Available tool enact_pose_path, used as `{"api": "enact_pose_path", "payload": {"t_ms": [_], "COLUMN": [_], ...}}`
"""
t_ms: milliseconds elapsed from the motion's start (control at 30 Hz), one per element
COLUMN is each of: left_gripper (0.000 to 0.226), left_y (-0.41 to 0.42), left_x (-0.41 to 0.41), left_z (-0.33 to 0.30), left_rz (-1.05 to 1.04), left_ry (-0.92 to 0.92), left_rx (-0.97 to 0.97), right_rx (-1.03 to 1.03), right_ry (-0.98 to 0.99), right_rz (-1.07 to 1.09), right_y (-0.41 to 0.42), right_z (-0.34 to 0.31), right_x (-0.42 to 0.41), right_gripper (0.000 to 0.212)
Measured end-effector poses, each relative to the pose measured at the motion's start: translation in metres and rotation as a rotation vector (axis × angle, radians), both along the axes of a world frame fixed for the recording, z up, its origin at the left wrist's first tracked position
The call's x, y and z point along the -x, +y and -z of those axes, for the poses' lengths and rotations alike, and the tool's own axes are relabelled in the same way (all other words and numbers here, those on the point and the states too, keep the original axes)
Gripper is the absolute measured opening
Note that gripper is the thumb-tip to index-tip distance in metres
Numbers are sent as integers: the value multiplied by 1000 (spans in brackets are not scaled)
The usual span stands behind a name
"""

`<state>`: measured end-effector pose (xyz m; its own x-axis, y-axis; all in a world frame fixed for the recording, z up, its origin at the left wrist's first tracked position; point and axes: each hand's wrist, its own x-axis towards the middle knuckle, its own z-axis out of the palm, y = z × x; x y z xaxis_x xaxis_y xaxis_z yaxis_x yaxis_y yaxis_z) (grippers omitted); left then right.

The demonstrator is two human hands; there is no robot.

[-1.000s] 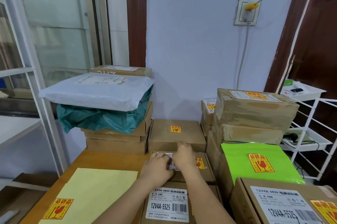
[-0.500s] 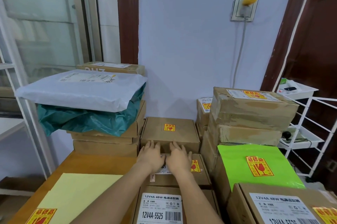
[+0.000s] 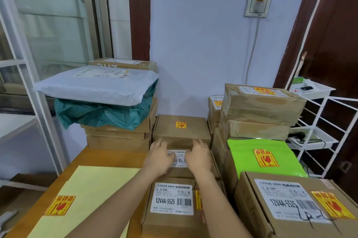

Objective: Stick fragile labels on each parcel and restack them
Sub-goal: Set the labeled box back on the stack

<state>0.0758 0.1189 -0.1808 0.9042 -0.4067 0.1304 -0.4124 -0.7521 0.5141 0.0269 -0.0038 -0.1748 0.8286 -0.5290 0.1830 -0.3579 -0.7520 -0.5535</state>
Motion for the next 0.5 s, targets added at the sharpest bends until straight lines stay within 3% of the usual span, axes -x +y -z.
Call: {"api": "enact_pose_path", "payload": {"t_ms": [267,500], "left_gripper": [41,28], "left_y": [29,35], "left_x": [34,55], "left_z": [13,6], "left_rz": [-170,-231], "left_ry": [320,427], "left_rx": [275,398], "right_rx": [-18,-55], "right_ry": [267,331], "right_rz": [110,170], "right_y": [7,11], "right_z": [8,1], "right_x": [63,77], "right_gripper": [47,50]}}
